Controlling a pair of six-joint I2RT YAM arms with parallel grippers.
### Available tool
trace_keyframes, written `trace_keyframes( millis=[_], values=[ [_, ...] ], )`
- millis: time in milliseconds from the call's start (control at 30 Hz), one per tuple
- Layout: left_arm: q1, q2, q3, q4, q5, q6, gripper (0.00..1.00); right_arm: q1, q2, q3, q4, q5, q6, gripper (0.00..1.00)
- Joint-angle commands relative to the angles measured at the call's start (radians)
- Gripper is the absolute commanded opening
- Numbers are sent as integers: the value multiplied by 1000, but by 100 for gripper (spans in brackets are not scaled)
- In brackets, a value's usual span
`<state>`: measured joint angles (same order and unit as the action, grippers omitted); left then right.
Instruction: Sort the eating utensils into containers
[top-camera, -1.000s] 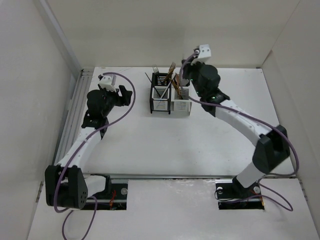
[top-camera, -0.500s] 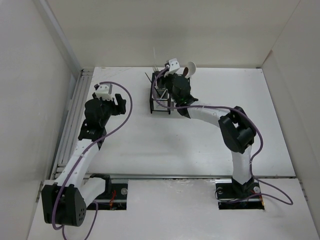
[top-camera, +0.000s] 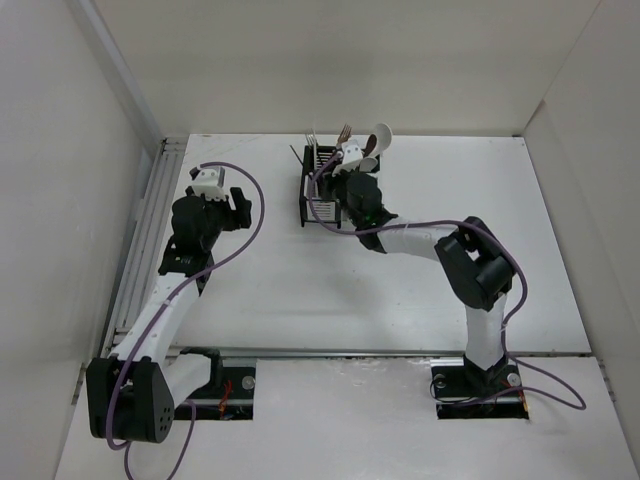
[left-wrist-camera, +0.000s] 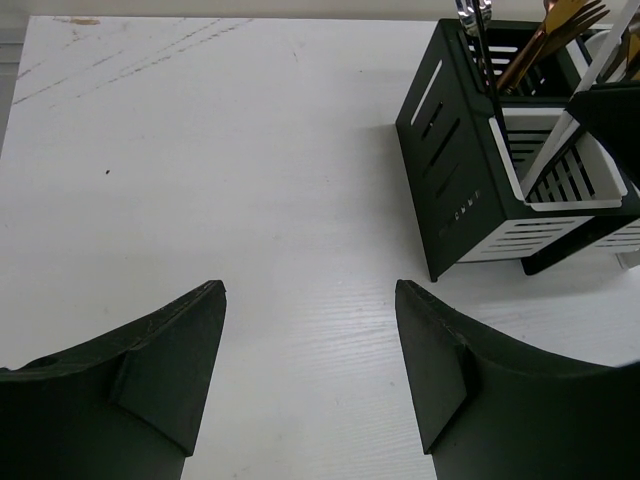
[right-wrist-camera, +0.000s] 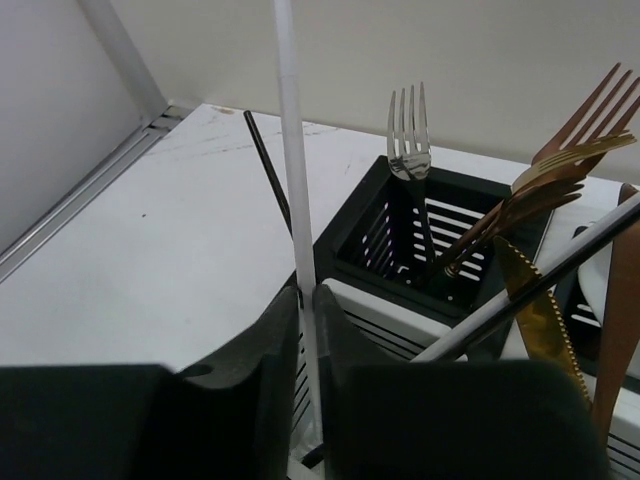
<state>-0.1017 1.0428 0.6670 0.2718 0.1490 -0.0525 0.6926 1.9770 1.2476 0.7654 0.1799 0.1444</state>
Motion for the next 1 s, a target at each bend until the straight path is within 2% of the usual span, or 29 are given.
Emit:
trace_keyframes(
  millis=[0,33,100,267,367,500,533,600,633,733,767,900,967],
  values=[
    [7,-10,5,46,11,-9,66,8,-49,-2,60,16,24,20],
    [7,-10,5,46,11,-9,66,8,-59,-13,60,16,24,28],
    [7,-10,5,46,20,-9,66,8,-82,-23,51,29,24,38],
    [7,-10,5,46,43,-9,66,8,-138,-85,41,67,24,50],
    [7,-20,5,37,61,-9,66,8,-202,-108,8,107,24,53],
    [-3,-29,5,37,83,-9,67,8,-346,-129,-49,167,-38,62],
    [-3,-29,5,37,83,-9,67,8,-421,-140,-105,190,-58,63],
    [-12,-29,-6,37,92,-9,67,8,-502,-152,-178,277,-71,74],
    [-22,-29,-6,37,92,-21,67,8,-583,-163,-275,305,-81,82],
    [-36,-40,-18,37,77,-21,67,-39,-693,-154,-496,354,-81,92],
    [-49,-52,-29,37,66,-21,67,-54,-761,-154,-643,363,-81,98],
    [-90,-72,-47,23,-3,-41,68,-158,-938,-195,-961,374,6,100],
    [-116,-95,-66,-6,-37,-52,69,-255,-990,-209,-1092,388,56,100]
  ],
)
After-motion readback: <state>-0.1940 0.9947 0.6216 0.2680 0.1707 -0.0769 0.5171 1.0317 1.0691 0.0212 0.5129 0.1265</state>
